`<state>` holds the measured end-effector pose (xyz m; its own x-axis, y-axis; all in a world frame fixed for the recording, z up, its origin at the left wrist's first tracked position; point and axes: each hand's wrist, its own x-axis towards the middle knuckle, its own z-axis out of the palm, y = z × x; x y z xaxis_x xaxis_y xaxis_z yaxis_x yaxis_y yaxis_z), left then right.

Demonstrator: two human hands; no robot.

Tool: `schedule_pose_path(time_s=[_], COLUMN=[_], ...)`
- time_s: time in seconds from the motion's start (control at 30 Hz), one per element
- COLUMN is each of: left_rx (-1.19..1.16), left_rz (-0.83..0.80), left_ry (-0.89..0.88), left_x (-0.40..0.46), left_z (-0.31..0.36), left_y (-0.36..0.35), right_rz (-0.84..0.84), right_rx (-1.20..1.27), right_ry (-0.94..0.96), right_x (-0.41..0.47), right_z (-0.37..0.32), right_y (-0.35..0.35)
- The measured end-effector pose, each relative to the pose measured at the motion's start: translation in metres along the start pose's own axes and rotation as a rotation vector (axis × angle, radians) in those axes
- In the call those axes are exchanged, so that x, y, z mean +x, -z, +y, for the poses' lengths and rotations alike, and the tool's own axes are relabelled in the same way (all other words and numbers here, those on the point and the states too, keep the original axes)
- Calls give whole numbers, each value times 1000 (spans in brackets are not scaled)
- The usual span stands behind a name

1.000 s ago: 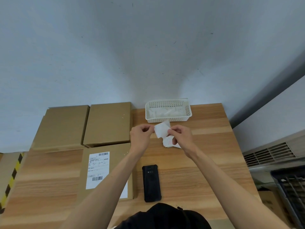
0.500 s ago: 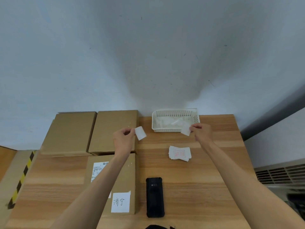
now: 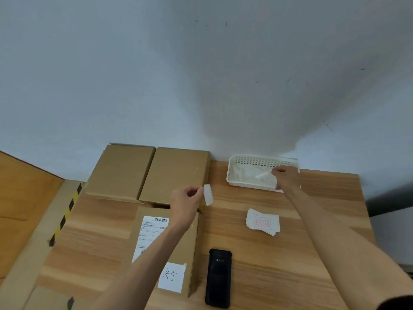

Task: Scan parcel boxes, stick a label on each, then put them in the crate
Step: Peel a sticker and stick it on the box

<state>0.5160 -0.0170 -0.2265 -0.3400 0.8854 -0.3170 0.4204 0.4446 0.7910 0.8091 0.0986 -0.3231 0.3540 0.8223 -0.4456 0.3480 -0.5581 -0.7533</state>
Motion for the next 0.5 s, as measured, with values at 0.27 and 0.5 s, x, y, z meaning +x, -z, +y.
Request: schedule_pose_path(time_s=[0.27,0.5], left_rx=[-78,-92], left_rz=[4,-80], left_ry=[45,7], left_x=[0,-17], left_z=[13,37], left_y=[-16,-56], right_rz=[-54,-195], right_rx=[-12,78], right_ry=[130,334], right_x=[-34,-128], right_z=[-1,-18], right_y=[-7,-5])
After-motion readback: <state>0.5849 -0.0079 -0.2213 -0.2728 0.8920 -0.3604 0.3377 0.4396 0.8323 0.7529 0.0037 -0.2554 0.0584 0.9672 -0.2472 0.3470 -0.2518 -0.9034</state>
